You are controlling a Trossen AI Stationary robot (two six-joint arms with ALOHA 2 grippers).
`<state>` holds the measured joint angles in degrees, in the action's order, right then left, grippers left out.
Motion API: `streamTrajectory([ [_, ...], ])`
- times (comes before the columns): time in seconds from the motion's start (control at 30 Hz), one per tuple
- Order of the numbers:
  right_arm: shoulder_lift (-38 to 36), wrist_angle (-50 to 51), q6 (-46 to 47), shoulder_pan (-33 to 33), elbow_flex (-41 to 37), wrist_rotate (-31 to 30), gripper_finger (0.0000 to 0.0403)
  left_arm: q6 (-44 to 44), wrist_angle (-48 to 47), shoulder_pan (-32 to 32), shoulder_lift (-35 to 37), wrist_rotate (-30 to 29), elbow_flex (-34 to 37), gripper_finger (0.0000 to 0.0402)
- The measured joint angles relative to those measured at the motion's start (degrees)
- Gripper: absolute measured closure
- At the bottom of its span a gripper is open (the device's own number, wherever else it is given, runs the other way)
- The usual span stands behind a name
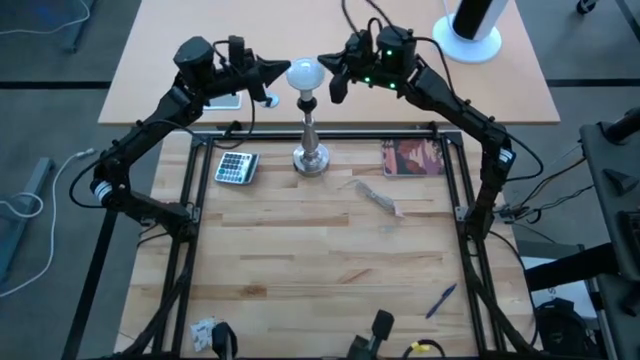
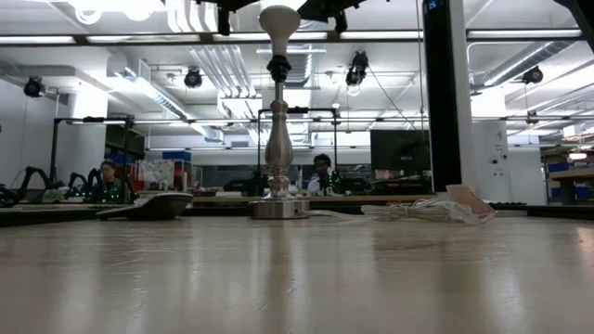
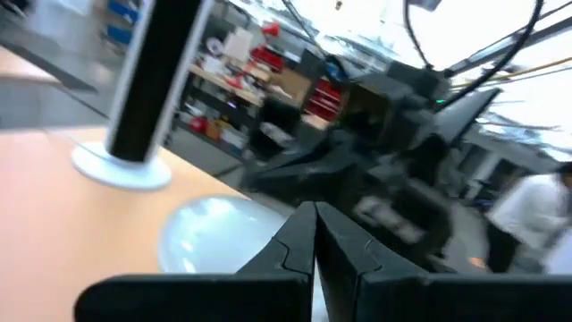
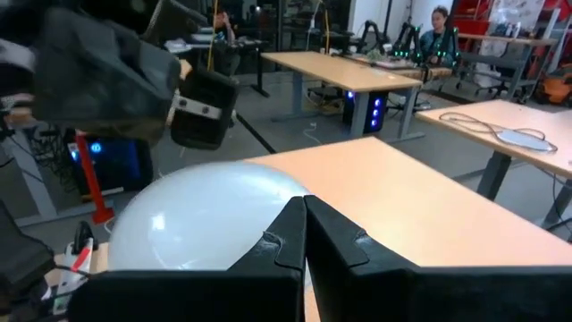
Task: Screw lightbulb
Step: Remove the lightbulb from the table lamp
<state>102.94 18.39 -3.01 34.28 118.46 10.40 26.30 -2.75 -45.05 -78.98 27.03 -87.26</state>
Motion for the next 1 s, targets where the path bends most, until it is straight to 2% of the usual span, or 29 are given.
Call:
streamTrajectory([
  [0.3, -1.10, 1.51, 2.19, -0.23, 2.25, 0.54, 0.0403, -12.83, -3.19, -0.77, -1.00, -5.43, 0.00, 0.0401],
  [0.4, -1.13, 1.65, 4.32, -0.40, 2.15, 3.33, 0.0403, -14.44, -3.93, -0.87, -1.56, -5.49, 0.00, 0.0401],
  [0.5, -0.68, 1.56, 6.26, -0.63, 1.52, 6.37, 0.0403, -17.12, -3.81, -0.86, -1.62, -4.65, 0.00, 0.0401],
  [0.7, -0.43, 1.10, 6.04, -0.96, -1.55, 6.49, 0.0403, -18.83, -4.33, -0.75, -1.62, -0.82, 0.00, 0.0401],
  [1.0, -0.77, -1.64, 5.92, -0.98, -5.14, 6.55, 0.0403, -19.19, -5.20, -0.77, -1.57, 0.90, 0.02, 0.0401],
])
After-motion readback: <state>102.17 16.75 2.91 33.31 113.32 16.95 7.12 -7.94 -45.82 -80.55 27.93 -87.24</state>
